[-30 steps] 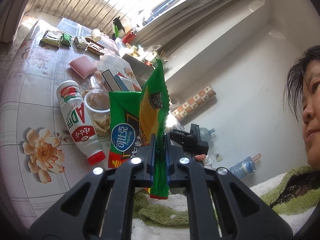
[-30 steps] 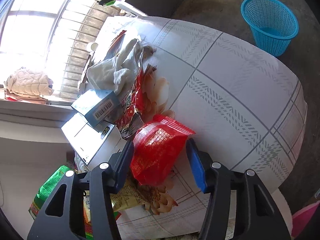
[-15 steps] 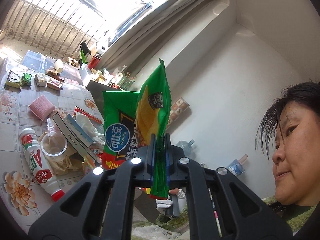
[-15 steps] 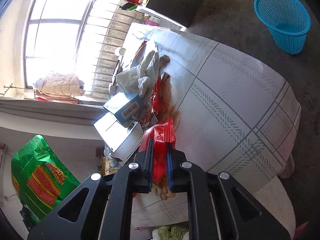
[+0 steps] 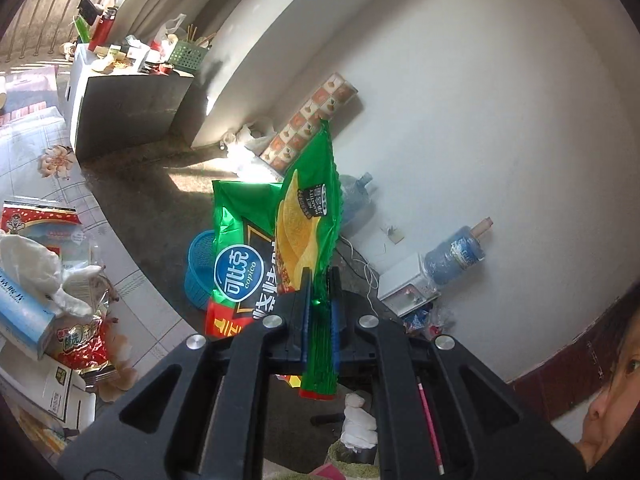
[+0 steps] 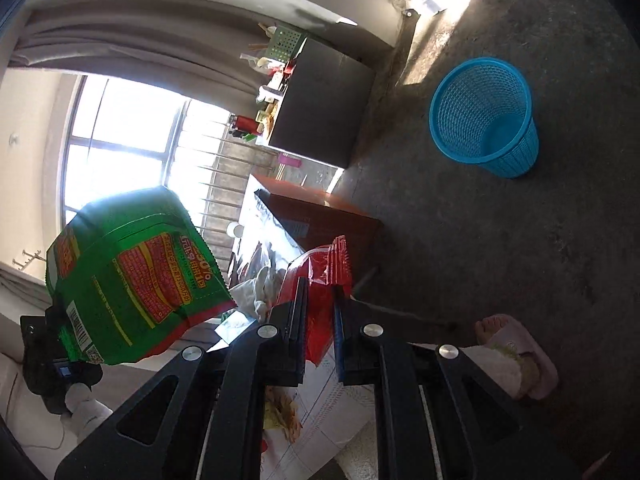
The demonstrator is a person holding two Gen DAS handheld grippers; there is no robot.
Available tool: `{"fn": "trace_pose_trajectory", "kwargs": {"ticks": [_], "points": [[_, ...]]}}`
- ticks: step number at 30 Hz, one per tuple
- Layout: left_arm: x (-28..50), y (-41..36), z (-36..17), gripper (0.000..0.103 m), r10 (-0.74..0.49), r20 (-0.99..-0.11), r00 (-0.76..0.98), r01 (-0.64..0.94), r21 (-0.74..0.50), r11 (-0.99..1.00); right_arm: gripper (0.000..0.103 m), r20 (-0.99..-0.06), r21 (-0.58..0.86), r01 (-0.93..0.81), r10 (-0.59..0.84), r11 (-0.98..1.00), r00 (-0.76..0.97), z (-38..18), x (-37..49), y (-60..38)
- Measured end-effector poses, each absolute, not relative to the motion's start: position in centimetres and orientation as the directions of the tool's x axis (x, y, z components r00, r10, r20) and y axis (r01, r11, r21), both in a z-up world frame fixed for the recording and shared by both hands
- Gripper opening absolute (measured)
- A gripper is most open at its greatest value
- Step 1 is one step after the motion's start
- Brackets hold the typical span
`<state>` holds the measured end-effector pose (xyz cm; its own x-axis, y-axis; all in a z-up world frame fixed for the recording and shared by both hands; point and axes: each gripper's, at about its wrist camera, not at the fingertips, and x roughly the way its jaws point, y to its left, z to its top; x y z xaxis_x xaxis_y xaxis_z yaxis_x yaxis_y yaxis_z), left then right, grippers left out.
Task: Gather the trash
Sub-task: 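Carry both bags over the blue wastebasket and open both tools to drop them, then move both tools back from the wastebasket to the table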
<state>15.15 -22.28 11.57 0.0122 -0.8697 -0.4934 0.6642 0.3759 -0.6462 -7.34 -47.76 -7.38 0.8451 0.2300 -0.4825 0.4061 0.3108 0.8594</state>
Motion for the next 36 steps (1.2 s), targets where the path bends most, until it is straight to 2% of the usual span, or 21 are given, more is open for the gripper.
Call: {"fn": "trace_pose_trajectory", "kwargs": {"ticks": [5, 11, 17, 20, 22, 23, 24, 27, 29, 31, 36], "points": [[18.7, -35.8, 6.1, 0.007, -0.768, -0.636, -0.077, 0.697, -0.585, 0.415, 0.011, -0.580, 0.790, 0.555, 0.028, 0.259, 0.814, -10.0, -9.5, -54.3], [22.1, -48.9, -2.5, 0.007, -0.654, -0.736, -0.173, 0.680, -0.570, 0.462, 0.011, -0.671, 0.703, 0.681, -0.123, 0.207, 0.731, -14.7, -6.5, -61.4], [25.1, -56.4, -11.3, 0.007, -0.553, -0.817, -0.163, 0.676, -0.501, 0.541, 0.011, -0.745, 0.610, 0.768, -0.188, 0.198, 0.640, -19.4, -0.3, -66.5], [26.9, -58.4, -14.6, 0.009, -0.540, -0.831, -0.136, 0.657, -0.484, 0.578, 0.011, -0.767, 0.569, 0.791, -0.203, 0.226, 0.609, -21.0, 3.0, -67.7], [28.0, -59.4, -16.7, 0.029, -0.518, -0.844, -0.136, 0.647, -0.472, 0.599, 0.015, -0.781, 0.542, 0.798, -0.193, 0.262, 0.594, -22.4, 5.6, -68.2], [28.4, -59.9, -17.6, 0.052, -0.491, -0.863, -0.122, 0.639, -0.446, 0.626, 0.016, -0.791, 0.528, 0.804, -0.185, 0.274, 0.583, -23.3, 6.9, -68.5], [28.8, -60.3, -18.3, 0.058, -0.474, -0.875, -0.104, 0.631, -0.426, 0.648, 0.024, -0.806, 0.512, 0.810, -0.168, 0.286, 0.568, -24.2, 8.0, -68.6], [29.4, -59.5, -18.3, 0.059, -0.475, -0.875, -0.086, 0.613, -0.423, 0.668, 0.033, -0.837, 0.491, 0.816, -0.095, 0.304, 0.539, -26.4, 10.0, -68.6], [29.5, -58.8, -17.3, 0.059, -0.486, -0.869, -0.095, 0.607, -0.438, 0.663, 0.035, -0.843, 0.479, 0.823, -0.102, 0.305, 0.528, -26.6, 10.1, -68.4], [29.2, -58.0, -15.3, 0.059, -0.506, -0.859, -0.073, 0.620, -0.437, 0.651, 0.043, -0.836, 0.487, 0.820, -0.112, 0.303, 0.538, -26.4, 9.8, -68.4], [27.6, -56.1, -9.0, 0.059, -0.561, -0.827, -0.033, 0.664, -0.437, 0.607, 0.045, -0.827, 0.495, 0.822, -0.138, 0.283, 0.545, -25.2, 7.8, -68.7]]}}
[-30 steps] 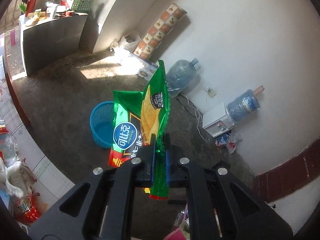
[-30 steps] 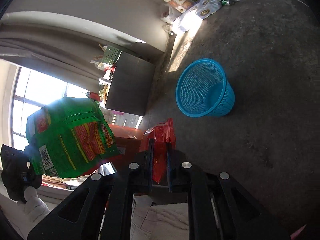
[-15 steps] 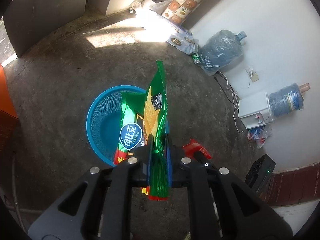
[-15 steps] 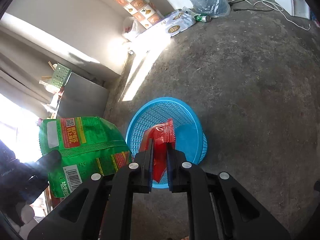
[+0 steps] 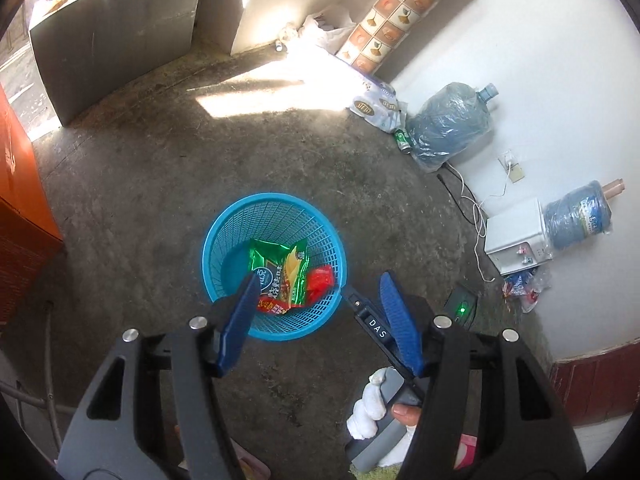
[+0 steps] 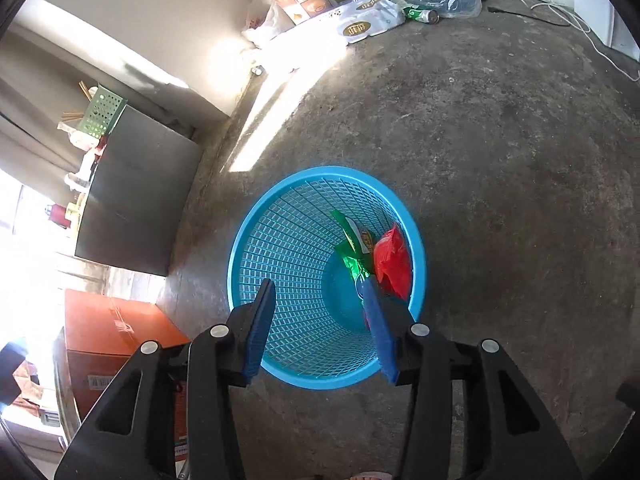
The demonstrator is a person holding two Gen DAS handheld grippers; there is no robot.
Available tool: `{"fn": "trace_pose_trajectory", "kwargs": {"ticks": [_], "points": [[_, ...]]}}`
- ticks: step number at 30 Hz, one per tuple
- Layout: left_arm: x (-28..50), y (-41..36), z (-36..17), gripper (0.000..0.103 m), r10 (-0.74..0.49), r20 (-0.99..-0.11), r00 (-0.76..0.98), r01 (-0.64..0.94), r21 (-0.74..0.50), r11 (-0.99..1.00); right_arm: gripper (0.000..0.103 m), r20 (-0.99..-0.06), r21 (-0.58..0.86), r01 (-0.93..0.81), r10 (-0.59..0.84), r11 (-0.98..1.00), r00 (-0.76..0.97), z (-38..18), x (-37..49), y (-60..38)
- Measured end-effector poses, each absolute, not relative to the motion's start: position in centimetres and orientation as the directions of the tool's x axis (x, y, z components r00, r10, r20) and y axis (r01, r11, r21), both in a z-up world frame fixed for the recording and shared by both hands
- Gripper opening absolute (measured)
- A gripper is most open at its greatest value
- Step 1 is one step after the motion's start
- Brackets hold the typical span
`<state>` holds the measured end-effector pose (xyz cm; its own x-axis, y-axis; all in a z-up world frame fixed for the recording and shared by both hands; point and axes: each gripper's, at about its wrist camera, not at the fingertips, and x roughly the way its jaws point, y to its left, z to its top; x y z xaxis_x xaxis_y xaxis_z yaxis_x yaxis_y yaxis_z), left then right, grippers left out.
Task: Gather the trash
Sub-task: 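Move both tools back from the wastebasket to the table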
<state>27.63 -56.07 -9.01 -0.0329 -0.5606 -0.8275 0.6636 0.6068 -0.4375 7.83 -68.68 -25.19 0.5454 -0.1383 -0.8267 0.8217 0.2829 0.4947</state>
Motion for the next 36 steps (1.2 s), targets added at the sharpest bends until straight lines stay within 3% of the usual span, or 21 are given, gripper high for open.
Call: {"fn": "trace_pose_trajectory", "kwargs": {"ticks": [7, 11, 16, 21, 24, 29, 32, 36], "points": [[23.3, -51.0, 1.7, 0.060, -0.654, -0.756, -0.012, 0.742, -0.445, 0.501, 0.045, -0.800, 0.516, 0.804, -0.168, 0.297, 0.576, -20.6, 3.8, -66.2], [20.1, -45.5, 7.2, 0.061, -0.687, -0.727, 0.022, 0.809, -0.390, 0.439, 0.045, -0.771, 0.508, 0.771, -0.196, 0.385, 0.606, -16.3, 1.6, -62.6], [16.6, -36.4, 11.4, 0.064, -0.715, -0.694, 0.088, 0.835, -0.340, 0.433, 0.057, -0.734, 0.454, 0.738, -0.261, 0.500, 0.628, -10.9, -1.1, -57.2], [13.5, -27.2, 13.4, 0.064, -0.703, -0.687, 0.184, 0.828, -0.278, 0.488, 0.061, -0.691, 0.391, 0.680, -0.290, 0.620, 0.662, -6.3, -2.8, -52.1], [11.6, -21.3, 13.9, 0.064, -0.703, -0.665, 0.252, 0.810, -0.253, 0.529, 0.068, -0.661, 0.353, 0.640, -0.302, 0.682, 0.687, -3.9, -3.6, -49.4], [9.7, -11.3, 13.5, 0.064, -0.703, -0.619, 0.351, 0.712, -0.311, 0.630, 0.080, -0.607, 0.308, 0.554, -0.288, 0.773, 0.741, -0.4, -4.4, -44.5], [8.3, -5.7, 13.0, 0.064, -0.670, -0.589, 0.452, 0.641, -0.308, 0.703, 0.081, -0.588, 0.318, 0.470, -0.217, 0.824, 0.779, 1.1, -4.9, -41.5], [5.8, 0.3, 11.7, 0.065, -0.601, -0.570, 0.561, 0.548, -0.288, 0.785, 0.081, -0.575, 0.411, 0.297, -0.008, 0.862, 0.818, 1.7, -4.5, -37.5]]}}
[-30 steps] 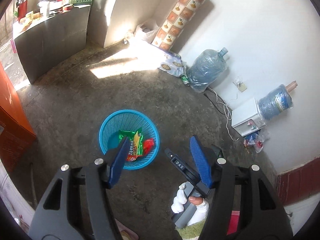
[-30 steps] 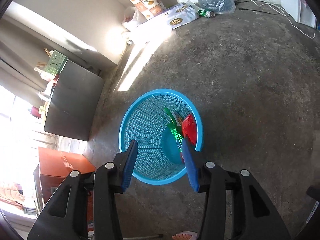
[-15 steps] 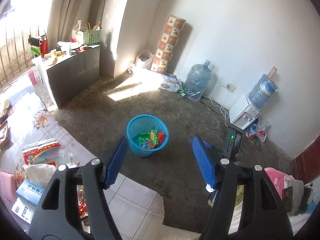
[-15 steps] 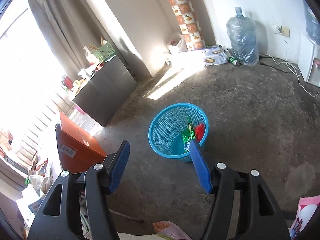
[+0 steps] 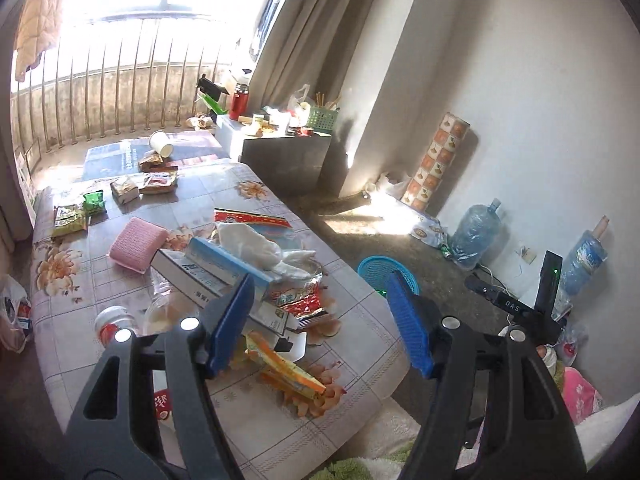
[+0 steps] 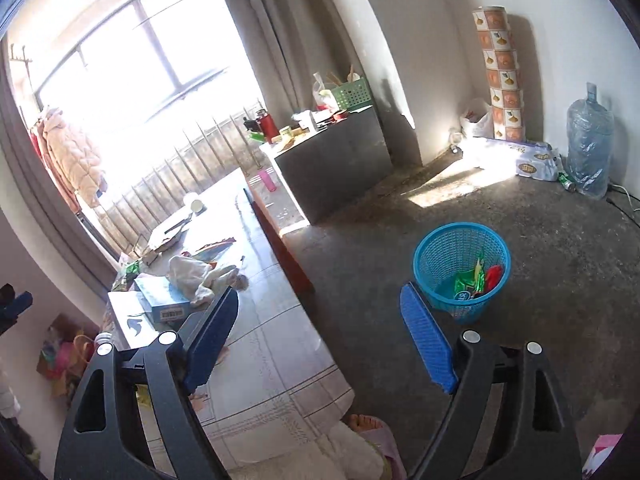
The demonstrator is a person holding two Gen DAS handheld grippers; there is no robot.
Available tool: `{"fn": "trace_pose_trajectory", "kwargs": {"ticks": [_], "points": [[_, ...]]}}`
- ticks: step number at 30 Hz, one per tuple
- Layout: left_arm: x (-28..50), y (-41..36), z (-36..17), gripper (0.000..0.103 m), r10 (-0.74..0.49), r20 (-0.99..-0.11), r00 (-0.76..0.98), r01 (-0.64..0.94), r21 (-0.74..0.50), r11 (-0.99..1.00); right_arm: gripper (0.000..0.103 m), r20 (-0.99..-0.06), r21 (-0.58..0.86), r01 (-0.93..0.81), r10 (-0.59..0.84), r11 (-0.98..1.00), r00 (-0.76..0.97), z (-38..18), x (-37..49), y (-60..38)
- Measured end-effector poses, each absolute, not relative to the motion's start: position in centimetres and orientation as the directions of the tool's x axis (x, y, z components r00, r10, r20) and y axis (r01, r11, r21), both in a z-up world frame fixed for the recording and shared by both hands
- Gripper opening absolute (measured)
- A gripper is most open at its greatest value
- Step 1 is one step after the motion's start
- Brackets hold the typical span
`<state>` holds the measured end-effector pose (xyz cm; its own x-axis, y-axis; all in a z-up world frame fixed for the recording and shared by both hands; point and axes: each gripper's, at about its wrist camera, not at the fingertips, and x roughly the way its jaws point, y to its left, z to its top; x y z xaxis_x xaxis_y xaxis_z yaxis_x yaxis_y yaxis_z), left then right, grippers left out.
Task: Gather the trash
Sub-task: 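Move both tools back from the wastebasket to the table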
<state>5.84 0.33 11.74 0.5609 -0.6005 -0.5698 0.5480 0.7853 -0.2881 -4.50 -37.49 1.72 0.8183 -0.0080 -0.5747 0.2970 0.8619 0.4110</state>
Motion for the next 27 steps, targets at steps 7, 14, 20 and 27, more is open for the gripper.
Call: {"fn": "trace_pose_trajectory", "kwargs": {"ticks": [7, 14, 20, 27], "points": [[3.3, 7.1, 6.8, 0.065, -0.526, -0.571, 0.630, 0.376, -0.369, 0.850, 0.081, -0.615, 0.450, 0.069, 0.253, 0.891, 0.747, 0.8, -2.0, -29.6], [3.4, 10.7, 1.5, 0.065, -0.487, -0.616, 0.619, 0.212, -0.466, 0.859, 0.081, -0.616, 0.410, -0.162, 0.403, 0.898, 0.677, 1.2, -0.5, -21.6], [5.6, 11.9, -0.9, 0.069, -0.452, -0.675, 0.583, 0.145, -0.461, 0.876, 0.078, -0.651, 0.327, -0.247, 0.407, 0.912, 0.641, 1.1, 0.9, -16.7], [7.5, 11.4, -2.2, 0.069, -0.447, -0.703, 0.553, 0.146, -0.447, 0.883, 0.067, -0.717, 0.261, -0.246, 0.358, 0.933, 0.597, -0.2, 2.8, -14.0]]}}
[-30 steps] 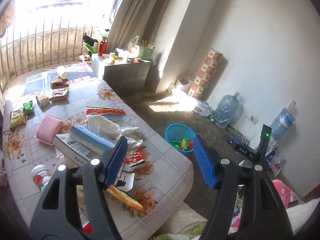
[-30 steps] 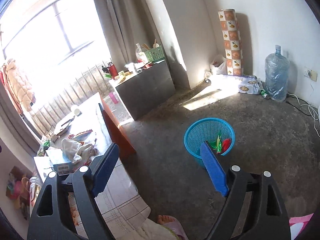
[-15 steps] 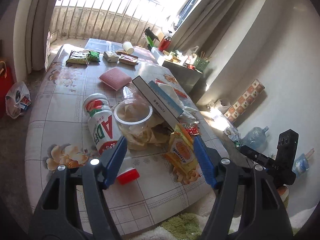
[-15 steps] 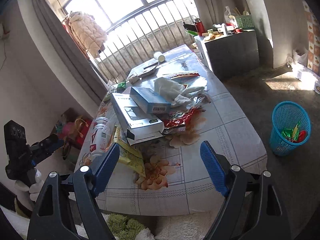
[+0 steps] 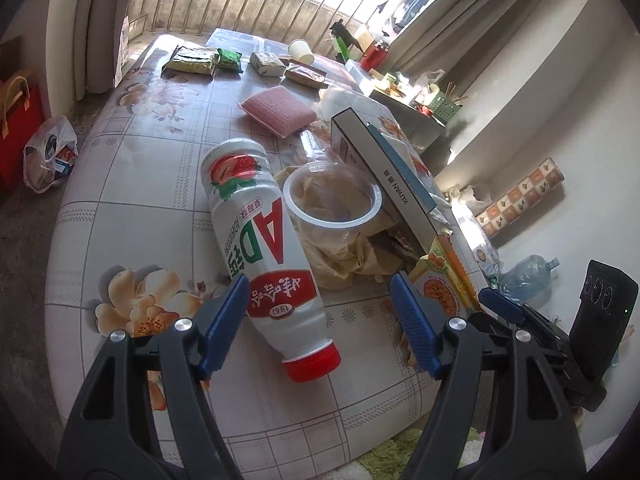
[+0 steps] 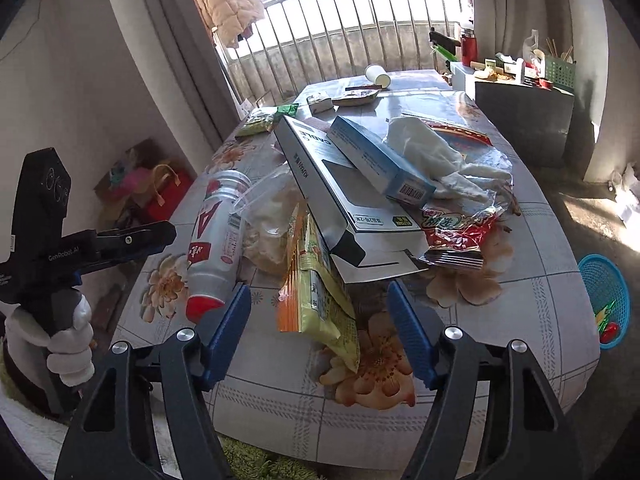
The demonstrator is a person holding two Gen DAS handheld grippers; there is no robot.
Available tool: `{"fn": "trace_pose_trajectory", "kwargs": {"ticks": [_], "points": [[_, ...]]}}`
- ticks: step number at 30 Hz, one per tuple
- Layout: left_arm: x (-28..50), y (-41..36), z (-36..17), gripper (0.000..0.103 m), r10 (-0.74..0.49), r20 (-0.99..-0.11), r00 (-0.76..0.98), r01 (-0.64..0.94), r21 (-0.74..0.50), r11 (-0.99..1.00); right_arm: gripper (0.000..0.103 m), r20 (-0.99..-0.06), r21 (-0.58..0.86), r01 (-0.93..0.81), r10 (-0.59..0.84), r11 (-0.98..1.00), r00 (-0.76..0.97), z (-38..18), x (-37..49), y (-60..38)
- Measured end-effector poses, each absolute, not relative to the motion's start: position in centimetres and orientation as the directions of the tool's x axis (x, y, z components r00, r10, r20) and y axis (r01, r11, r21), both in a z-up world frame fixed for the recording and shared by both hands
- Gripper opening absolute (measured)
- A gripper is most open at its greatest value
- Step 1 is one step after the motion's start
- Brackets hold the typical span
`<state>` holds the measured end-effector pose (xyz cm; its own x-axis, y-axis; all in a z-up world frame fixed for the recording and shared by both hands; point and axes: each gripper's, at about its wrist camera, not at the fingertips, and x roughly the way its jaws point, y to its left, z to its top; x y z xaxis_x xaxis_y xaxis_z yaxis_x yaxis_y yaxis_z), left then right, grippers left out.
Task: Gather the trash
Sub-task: 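Move both tools back from the wastebasket to the table, then grasp the yellow-orange snack strip with the left tool while the right tool grasps the blue medicine box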
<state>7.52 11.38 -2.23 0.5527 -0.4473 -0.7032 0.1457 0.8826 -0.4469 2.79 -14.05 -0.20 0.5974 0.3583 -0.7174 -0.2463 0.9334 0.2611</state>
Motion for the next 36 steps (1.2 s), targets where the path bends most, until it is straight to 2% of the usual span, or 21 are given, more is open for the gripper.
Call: {"fn": "trace_pose_trajectory", "kwargs": {"ticks": [4, 7, 11, 15, 19, 25, 31, 34, 36], "points": [[7.8, 10.2, -2.0, 0.069, -0.522, -0.676, 0.520, 0.214, -0.488, 0.846, 0.063, -0.750, 0.228, -0.250, 0.334, 0.941, 0.571, -1.0, 3.5, -13.5], [8.1, 9.0, -1.8, 0.069, -0.618, -0.635, 0.463, 0.252, -0.575, 0.779, 0.063, -0.743, 0.259, -0.269, 0.369, 0.928, 0.559, -0.8, 3.1, -14.0], [9.0, 6.8, -1.7, 0.069, -0.731, -0.571, 0.373, 0.285, -0.680, 0.676, 0.064, -0.680, 0.374, -0.332, 0.499, 0.866, 0.538, 0.3, 1.6, -16.8], [9.6, 3.7, -1.4, 0.074, -0.776, -0.553, 0.304, 0.319, -0.708, 0.630, 0.068, -0.600, 0.525, -0.234, 0.551, 0.818, 0.580, 0.6, 1.2, -22.1], [10.2, 0.3, -1.7, 0.074, -0.739, -0.616, 0.274, 0.326, -0.663, 0.674, 0.068, -0.572, 0.601, -0.087, 0.504, 0.794, 0.647, 0.0, 2.3, -26.2], [10.3, -2.9, -3.4, 0.072, -0.598, -0.753, 0.274, 0.337, -0.507, 0.793, 0.068, -0.552, 0.626, -0.046, 0.483, 0.779, 0.680, 0.5, 7.6, -27.9], [10.4, -2.3, -4.8, 0.052, -0.586, -0.773, 0.243, 0.302, -0.514, 0.803, 0.068, -0.561, 0.618, -0.053, 0.487, 0.784, 0.670, 1.4, 14.1, -27.8], [10.6, -1.3, -5.1, 0.039, -0.578, -0.780, 0.240, 0.290, -0.511, 0.809, 0.068, -0.599, 0.595, -0.055, 0.487, 0.802, 0.635, 1.2, 17.3, -27.2], [10.6, -0.8, -5.4, 0.026, -0.575, -0.786, 0.228, 0.284, -0.511, 0.811, 0.068, -0.626, 0.590, -0.052, 0.498, 0.805, 0.601, 0.8, 19.4, -26.8]]}}
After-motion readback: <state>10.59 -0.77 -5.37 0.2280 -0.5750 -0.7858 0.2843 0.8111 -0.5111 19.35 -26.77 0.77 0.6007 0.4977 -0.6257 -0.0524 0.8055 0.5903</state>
